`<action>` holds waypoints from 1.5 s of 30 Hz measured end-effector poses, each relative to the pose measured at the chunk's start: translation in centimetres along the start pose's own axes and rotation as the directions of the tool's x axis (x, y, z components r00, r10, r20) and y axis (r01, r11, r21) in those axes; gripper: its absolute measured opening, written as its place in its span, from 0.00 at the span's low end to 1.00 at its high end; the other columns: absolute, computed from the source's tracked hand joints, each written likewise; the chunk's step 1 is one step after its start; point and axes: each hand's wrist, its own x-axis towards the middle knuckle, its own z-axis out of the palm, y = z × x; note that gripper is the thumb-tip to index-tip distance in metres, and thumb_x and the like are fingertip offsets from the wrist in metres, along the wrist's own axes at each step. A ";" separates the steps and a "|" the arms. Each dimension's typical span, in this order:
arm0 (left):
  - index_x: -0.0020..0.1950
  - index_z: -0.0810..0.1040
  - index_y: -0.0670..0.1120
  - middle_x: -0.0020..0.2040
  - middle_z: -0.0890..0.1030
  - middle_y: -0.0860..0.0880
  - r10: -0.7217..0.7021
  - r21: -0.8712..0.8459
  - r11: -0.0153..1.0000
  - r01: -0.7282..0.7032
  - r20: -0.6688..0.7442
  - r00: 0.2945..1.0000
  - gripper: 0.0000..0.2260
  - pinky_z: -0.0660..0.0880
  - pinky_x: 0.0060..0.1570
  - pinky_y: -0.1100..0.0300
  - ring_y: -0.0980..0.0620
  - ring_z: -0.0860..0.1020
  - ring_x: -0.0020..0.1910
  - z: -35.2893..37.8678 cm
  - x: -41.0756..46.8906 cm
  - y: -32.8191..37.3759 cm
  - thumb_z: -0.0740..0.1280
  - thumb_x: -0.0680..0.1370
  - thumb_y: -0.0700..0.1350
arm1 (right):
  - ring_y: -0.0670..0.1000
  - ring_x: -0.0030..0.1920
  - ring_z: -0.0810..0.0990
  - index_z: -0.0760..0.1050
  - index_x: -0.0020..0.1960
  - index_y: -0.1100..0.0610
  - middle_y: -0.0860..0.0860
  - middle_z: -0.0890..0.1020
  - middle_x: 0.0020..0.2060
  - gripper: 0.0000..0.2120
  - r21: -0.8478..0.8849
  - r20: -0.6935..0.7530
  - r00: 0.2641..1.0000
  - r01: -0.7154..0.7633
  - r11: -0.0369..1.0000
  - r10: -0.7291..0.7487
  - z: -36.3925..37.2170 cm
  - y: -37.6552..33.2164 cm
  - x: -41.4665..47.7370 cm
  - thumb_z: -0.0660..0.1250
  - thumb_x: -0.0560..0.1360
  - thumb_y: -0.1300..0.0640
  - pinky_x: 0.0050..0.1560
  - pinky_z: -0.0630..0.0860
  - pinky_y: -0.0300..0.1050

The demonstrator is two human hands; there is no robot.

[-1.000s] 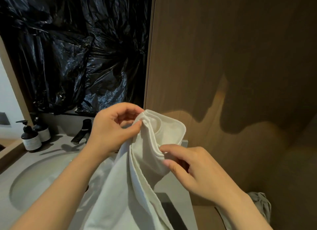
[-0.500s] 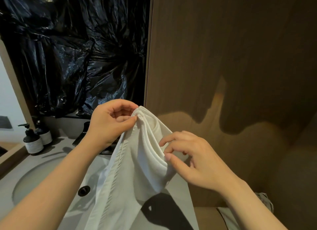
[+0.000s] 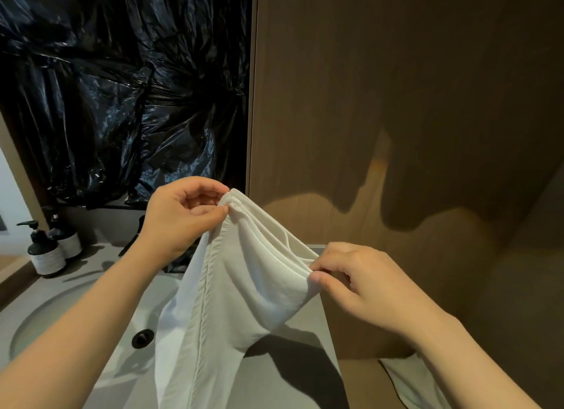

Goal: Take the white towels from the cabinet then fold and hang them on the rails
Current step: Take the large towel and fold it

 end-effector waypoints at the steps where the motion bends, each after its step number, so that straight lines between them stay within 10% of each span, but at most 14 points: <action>1: 0.50 0.82 0.41 0.42 0.85 0.48 0.007 0.010 1.000 -0.007 0.006 1.000 0.11 0.78 0.43 0.67 0.56 0.82 0.41 0.1 -0.1 0.1 0.73 0.70 0.30 | 0.41 0.48 0.78 0.80 0.54 0.43 0.37 0.79 0.49 0.13 -0.042 -0.018 1.000 0.012 0.999 -0.013 -0.3 0.1 -0.1 0.58 0.79 0.43 0.49 0.73 0.26; 8: 0.50 0.82 0.41 0.43 0.84 0.48 0.025 0.038 0.999 -0.026 0.019 1.000 0.11 0.78 0.43 0.69 0.57 0.82 0.40 0.7 -0.1 0.4 0.73 0.70 0.30 | 0.46 0.38 0.79 0.75 0.47 0.47 0.41 0.79 0.38 0.16 -0.148 0.048 0.989 0.142 0.979 -0.136 0.2 -0.5 0.1 0.53 0.78 0.40 0.41 0.78 0.39; 17: 0.47 0.83 0.43 0.41 0.85 0.47 -0.043 -0.023 0.999 0.044 0.027 0.999 0.12 0.79 0.42 0.66 0.54 0.82 0.39 1.0 -0.5 -0.1 0.72 0.69 0.29 | 0.42 0.41 0.80 0.75 0.55 0.42 0.38 0.81 0.43 0.15 -0.123 -0.258 0.958 -0.162 0.979 0.126 0.2 2.3 0.9 0.58 0.76 0.35 0.42 0.74 0.29; 25: 0.48 0.83 0.44 0.41 0.85 0.48 -0.003 -0.025 1.000 0.005 0.053 0.999 0.13 0.78 0.41 0.66 0.53 0.82 0.40 2.0 -0.6 1.6 0.72 0.69 0.29 | 0.43 0.50 0.75 0.80 0.45 0.46 0.39 0.81 0.42 0.14 -0.159 -0.200 0.960 0.167 0.973 -0.198 0.1 2.1 1.2 0.60 0.78 0.41 0.53 0.75 0.42; 32: 0.49 0.83 0.41 0.42 0.85 0.47 -0.009 -0.036 0.999 0.012 0.080 0.997 0.12 0.79 0.42 0.66 0.55 0.82 0.40 2.1 -0.7 2.5 0.72 0.69 0.28 | 0.46 0.63 0.71 0.76 0.59 0.43 0.40 0.80 0.56 0.12 -0.269 -0.136 0.942 0.263 0.927 -0.307 0.0 1.8 1.9 0.60 0.78 0.44 0.64 0.68 0.47; 45: 0.46 0.83 0.44 0.40 0.84 0.48 0.033 -0.072 0.997 -0.031 0.025 0.999 0.13 0.78 0.42 0.68 0.55 0.81 0.39 1.5 -0.2 3.2 0.74 0.68 0.28 | 0.46 0.45 0.71 0.75 0.38 0.47 0.42 0.80 0.38 0.26 -0.409 -0.141 0.988 -0.122 0.904 0.069 -2.0 2.9 2.4 0.47 0.77 0.34 0.57 0.67 0.48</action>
